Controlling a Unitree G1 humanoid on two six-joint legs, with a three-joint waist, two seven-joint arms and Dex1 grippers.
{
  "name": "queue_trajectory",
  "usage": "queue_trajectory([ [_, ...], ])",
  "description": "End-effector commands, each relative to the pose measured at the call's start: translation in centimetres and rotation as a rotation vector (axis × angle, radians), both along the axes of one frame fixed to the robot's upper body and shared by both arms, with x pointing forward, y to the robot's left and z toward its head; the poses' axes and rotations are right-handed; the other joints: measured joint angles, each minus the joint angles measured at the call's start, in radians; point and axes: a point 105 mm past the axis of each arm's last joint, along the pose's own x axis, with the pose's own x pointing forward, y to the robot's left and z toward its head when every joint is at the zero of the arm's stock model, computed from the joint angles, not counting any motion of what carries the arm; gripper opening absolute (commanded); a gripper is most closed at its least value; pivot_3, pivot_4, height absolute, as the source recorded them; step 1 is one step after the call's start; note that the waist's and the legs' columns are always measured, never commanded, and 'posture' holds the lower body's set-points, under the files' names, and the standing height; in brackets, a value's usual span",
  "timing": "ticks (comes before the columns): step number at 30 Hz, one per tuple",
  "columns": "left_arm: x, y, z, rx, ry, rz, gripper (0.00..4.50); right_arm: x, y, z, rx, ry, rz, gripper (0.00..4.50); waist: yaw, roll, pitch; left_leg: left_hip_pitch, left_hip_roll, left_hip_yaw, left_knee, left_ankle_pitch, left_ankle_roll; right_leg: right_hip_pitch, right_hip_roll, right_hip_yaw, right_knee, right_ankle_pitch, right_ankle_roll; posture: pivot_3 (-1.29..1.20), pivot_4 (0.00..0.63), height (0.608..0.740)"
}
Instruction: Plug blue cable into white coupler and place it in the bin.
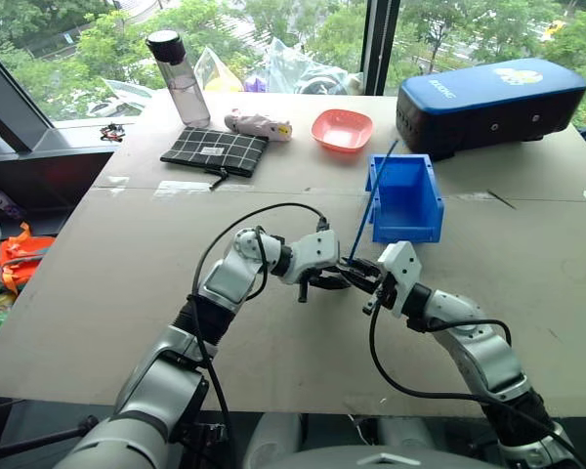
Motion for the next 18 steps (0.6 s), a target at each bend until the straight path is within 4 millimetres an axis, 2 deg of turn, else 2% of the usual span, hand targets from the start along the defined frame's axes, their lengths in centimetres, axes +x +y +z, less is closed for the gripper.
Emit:
queue_trajectory([
  [1, 0.2, -0.7, 1.7, -0.023, -0.045, -0.034, 0.71, -0.5, -0.2, -3.3, -0.057, 0.132, -0.003, 0.00, -0.002, 0.000, 0.000, 0.000, 0.000, 0.000, 0.000, 0.000, 0.000, 0.000, 0.000, 0.000, 0.000, 0.000, 0.000, 0.00, 0.150, 0.736],
  [5, 0.2, -0.7, 2.0, -0.022, -0.049, -0.037, 0.71, -0.9, -0.2, -4.2, -0.051, 0.196, 0.007, 0.00, -0.004, 0.000, -0.001, 0.000, 0.000, 0.000, 0.000, 0.000, 0.000, 0.000, 0.000, 0.000, 0.000, 0.000, 0.000, 0.00, 0.150, 0.736],
  [14, 0.0, -1.3, 2.7, 0.001, -0.065, -0.057, 0.71, -1.2, -0.5, -8.2, -0.176, 0.309, 0.023, 0.00, -0.008, 0.001, -0.004, 0.001, 0.000, 0.000, 0.000, 0.000, 0.000, 0.001, 0.000, 0.000, 0.000, 0.000, 0.000, 0.00, 0.150, 0.736],
  [18, 0.3, -1.1, 2.7, 0.039, -0.095, -0.061, 0.71, -1.4, -0.9, -9.1, -0.232, 0.350, 0.026, 0.00, -0.008, 0.002, -0.012, 0.003, 0.000, 0.000, -0.001, 0.000, 0.001, 0.002, 0.001, 0.001, 0.001, 0.000, 0.000, 0.00, 0.150, 0.736],
])
